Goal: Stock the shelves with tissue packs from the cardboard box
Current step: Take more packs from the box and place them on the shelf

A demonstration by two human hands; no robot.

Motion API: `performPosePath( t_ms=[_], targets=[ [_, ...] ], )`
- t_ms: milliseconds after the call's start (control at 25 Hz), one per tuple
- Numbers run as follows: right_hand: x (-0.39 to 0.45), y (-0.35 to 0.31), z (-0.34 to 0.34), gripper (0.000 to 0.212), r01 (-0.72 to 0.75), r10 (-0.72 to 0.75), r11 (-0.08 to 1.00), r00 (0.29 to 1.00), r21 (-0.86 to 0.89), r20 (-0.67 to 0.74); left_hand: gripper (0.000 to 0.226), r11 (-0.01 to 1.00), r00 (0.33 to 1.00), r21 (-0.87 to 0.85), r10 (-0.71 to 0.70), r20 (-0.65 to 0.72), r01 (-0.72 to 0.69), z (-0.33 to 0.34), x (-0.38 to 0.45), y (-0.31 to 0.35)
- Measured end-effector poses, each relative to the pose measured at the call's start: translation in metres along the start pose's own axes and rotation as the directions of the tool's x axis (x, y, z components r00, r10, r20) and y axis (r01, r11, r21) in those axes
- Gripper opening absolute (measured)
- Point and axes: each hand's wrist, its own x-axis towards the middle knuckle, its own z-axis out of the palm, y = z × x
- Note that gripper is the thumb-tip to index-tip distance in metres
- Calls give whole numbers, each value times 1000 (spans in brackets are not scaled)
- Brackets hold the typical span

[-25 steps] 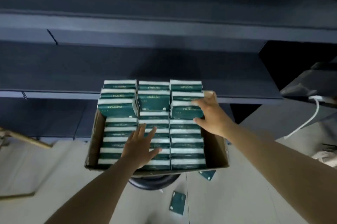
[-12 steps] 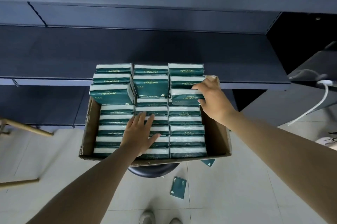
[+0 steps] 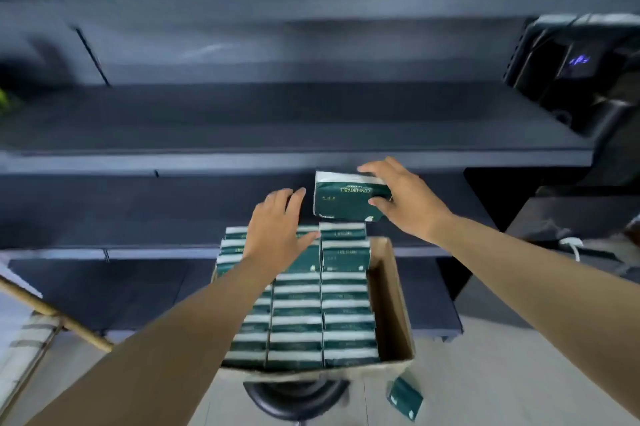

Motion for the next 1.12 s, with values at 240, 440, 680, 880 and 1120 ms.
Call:
performPosePath(
  t_ms=[240, 440, 680, 880, 1120],
  targets=[
    [29, -83, -129, 29, 166, -169, 986, 975, -35, -143, 91, 999, 937, 34, 26, -349, -15, -152, 64, 3],
    [63, -130, -197, 25, 222, -229, 974, 941, -54, -249, 94, 995, 869, 104, 55, -492, -4, -237, 114, -11],
    [141, -148, -216, 22, 217, -212, 976, 916, -25, -341, 97, 991, 855, 133, 48, -517, 25, -263, 187, -54],
    [251, -135, -194, 21, 172, -143, 984, 904, 37, -403, 106, 992, 884, 99, -23, -467, 78, -236, 267, -123],
    [386, -109, -134, 21, 106, -58, 989, 920, 102, -387, 107, 996, 938, 84, -12, -347, 44, -189, 352, -198]
  ],
)
